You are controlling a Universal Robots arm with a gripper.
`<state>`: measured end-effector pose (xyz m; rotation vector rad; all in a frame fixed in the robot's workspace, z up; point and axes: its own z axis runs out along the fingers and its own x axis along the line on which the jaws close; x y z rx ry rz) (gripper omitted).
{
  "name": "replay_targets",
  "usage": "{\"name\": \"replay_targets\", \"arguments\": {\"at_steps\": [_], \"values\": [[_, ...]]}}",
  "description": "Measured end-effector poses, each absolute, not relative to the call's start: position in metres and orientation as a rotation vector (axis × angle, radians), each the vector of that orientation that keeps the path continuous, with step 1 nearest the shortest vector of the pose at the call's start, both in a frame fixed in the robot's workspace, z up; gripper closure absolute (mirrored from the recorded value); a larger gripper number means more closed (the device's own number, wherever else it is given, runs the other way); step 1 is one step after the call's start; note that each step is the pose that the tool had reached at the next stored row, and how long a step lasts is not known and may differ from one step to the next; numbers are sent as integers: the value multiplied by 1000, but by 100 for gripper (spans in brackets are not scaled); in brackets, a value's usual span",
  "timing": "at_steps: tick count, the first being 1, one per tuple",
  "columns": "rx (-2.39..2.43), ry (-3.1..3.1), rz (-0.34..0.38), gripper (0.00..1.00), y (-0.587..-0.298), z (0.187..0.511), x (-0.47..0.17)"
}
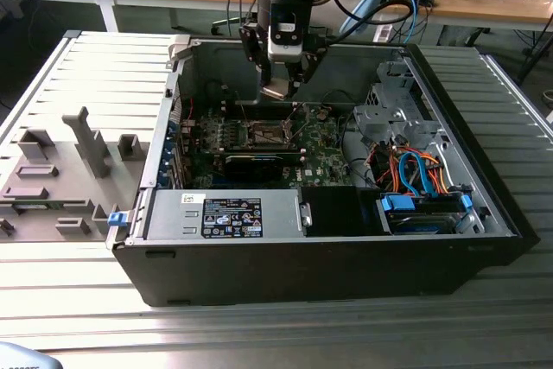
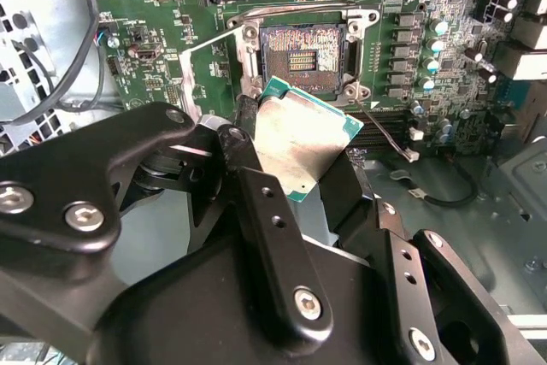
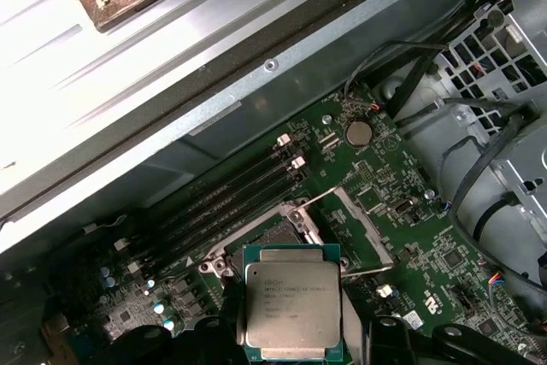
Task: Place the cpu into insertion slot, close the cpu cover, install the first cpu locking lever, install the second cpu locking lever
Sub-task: 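Place the cpu into insertion slot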
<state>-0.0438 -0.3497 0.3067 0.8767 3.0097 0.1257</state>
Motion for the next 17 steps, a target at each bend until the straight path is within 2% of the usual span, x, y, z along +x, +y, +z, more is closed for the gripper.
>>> {"name": "replay_targets", "arguments": {"at_steps": [17], "values": [[925,2994,125,46,-350,306,-44]]}}
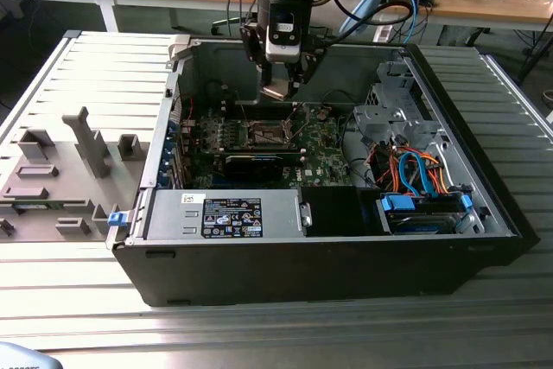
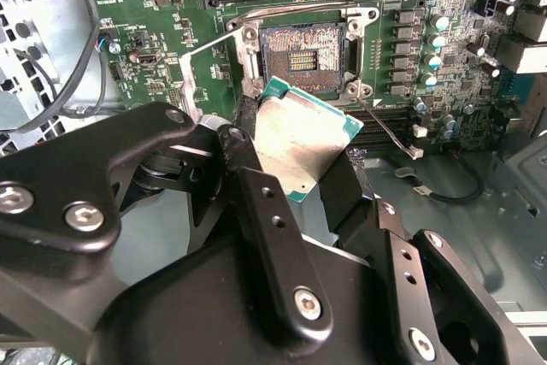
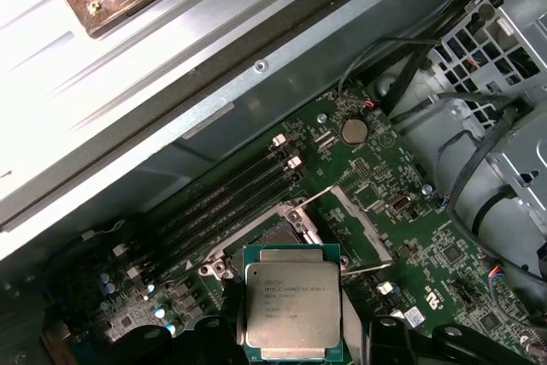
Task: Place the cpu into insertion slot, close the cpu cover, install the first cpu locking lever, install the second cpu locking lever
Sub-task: 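Place the cpu into insertion slot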
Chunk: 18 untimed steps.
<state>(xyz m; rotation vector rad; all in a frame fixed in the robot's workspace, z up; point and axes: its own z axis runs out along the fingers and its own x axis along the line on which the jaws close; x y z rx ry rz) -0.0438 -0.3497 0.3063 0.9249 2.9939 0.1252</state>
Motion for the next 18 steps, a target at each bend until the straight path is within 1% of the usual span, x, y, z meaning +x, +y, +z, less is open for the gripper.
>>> {"name": "replay_targets", "arguments": {"at_steps": [18], "values": [[983,2974,125,46,-350,306,-44]]}}
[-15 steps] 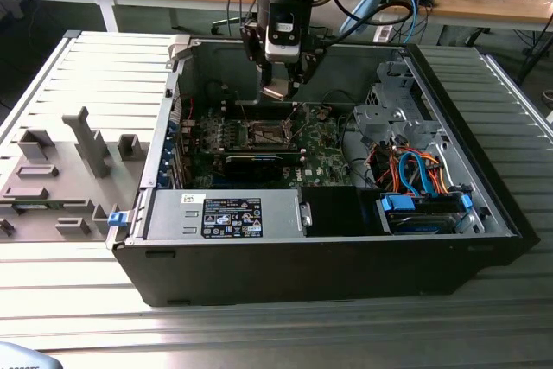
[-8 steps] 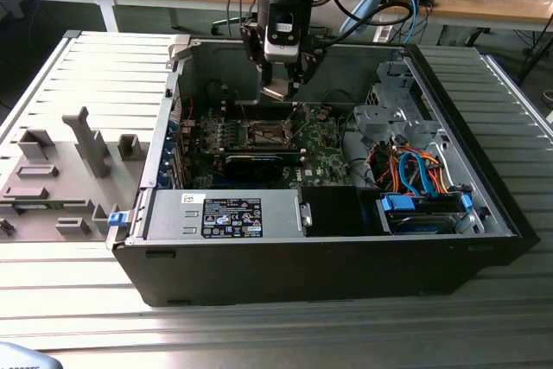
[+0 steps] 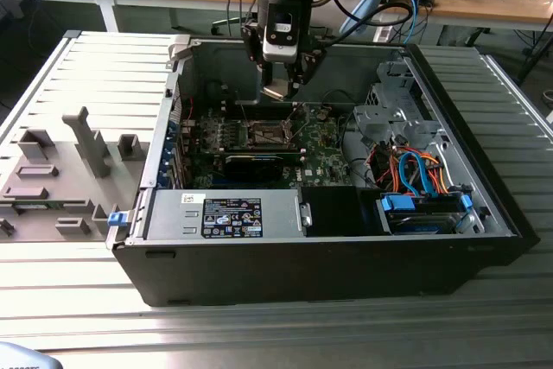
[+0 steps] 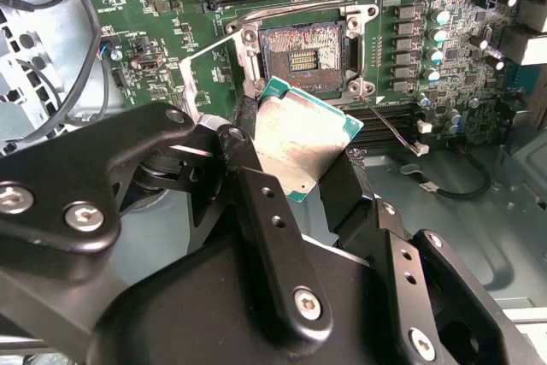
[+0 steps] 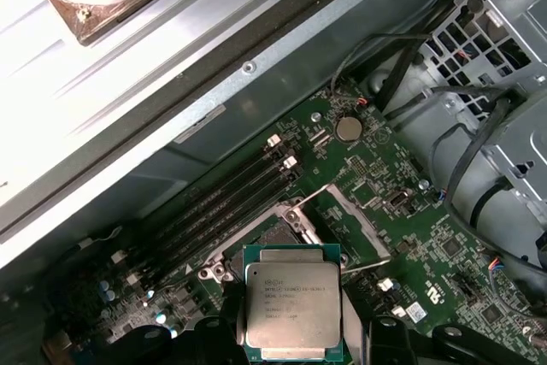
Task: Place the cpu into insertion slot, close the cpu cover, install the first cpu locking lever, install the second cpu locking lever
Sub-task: 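Place the cpu into insertion slot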
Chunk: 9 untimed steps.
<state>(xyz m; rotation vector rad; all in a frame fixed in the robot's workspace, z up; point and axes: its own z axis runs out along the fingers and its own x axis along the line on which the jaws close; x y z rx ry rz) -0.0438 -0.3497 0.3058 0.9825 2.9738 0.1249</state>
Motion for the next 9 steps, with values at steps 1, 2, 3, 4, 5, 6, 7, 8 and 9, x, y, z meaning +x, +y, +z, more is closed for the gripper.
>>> {"name": "replay_targets", "arguments": {"at_steps": [1,2,3,4,5,6,7,8,9], "values": [[985,2973,125,46,-350,306,-44],[988,2972,125,46,-350,306,-44],[990,2971,125,46,-350,306,-44],[993,2970,125,46,-350,306,-44],[995,2969,125,46,-350,306,-44],[997,2968,125,46,-350,306,-44],[1000,2967,125,46,-350,306,-44],[1003,2967,125,46,-350,306,-44],[1005,2966,125,46,-350,306,-44]]}}
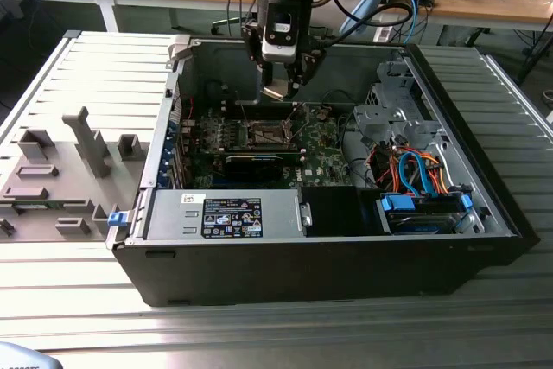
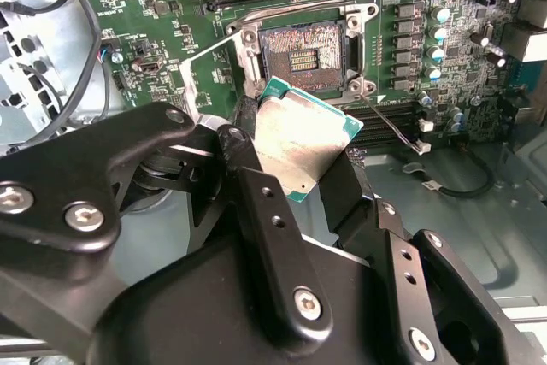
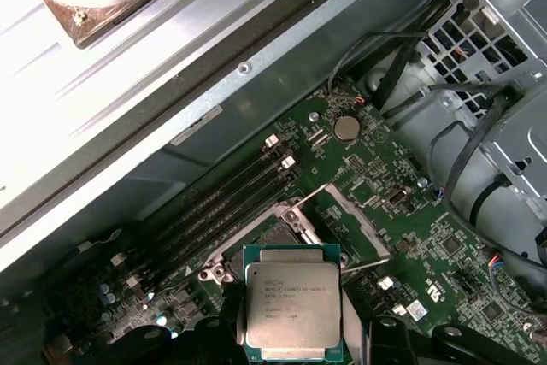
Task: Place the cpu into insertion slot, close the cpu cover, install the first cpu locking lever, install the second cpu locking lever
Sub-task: 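Place the cpu into insertion slot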
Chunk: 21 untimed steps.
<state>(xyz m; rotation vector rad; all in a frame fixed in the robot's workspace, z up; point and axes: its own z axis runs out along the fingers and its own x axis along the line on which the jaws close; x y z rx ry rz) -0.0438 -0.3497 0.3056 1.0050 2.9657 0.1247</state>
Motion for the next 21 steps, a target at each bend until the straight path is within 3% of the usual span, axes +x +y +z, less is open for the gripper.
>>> {"name": "replay_targets", "arguments": {"at_steps": [21], "values": [[1059,2945,124,46,-350,305,-44]]}}
